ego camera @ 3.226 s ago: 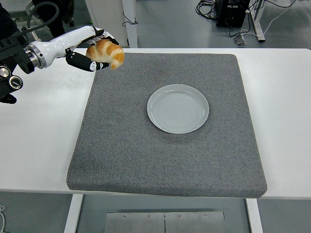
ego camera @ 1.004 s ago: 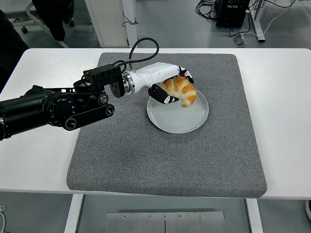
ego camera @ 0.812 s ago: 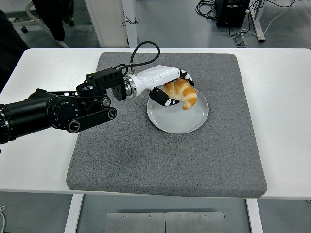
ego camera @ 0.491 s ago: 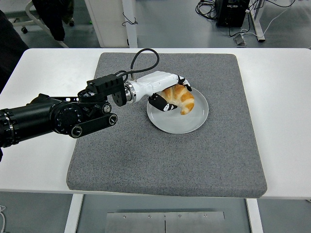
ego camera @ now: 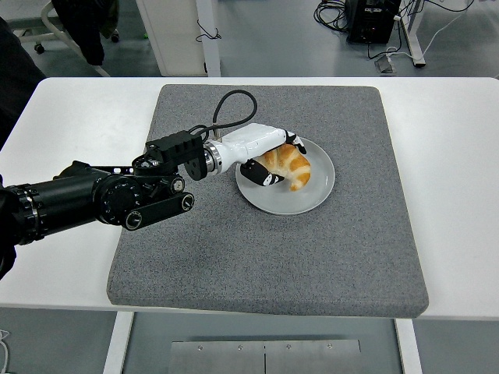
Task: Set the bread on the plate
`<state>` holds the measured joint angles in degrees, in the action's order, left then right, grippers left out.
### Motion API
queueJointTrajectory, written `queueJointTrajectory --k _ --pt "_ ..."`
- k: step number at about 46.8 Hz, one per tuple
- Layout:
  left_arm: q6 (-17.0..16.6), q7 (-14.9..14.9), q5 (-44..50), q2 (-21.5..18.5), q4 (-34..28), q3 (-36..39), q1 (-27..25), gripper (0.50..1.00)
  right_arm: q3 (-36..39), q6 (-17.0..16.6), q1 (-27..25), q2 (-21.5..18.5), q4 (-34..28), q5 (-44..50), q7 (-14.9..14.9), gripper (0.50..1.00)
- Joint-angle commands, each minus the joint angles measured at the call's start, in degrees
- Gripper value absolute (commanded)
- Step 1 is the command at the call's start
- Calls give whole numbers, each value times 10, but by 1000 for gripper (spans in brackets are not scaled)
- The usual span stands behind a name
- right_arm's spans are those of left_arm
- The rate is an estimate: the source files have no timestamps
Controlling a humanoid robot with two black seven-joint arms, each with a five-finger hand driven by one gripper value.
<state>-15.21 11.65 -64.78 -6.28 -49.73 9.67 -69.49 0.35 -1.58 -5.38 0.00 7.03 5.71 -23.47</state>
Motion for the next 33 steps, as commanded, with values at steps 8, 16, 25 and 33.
queueJointTrajectory --k 8,16,25,33 --pt "-1 0 -1 11 11 1 1 684 0 0 0 0 0 0 0 1000" --pt "-2 0 -1 14 17 1 8 690 0 0 0 0 0 0 0 1000" --pt "-3 0 -1 14 17 1 10 693 0 0 0 0 0 0 0 1000" --pt "-3 0 -1 13 17 2 13 721 0 0 -1 0 0 0 0 1000"
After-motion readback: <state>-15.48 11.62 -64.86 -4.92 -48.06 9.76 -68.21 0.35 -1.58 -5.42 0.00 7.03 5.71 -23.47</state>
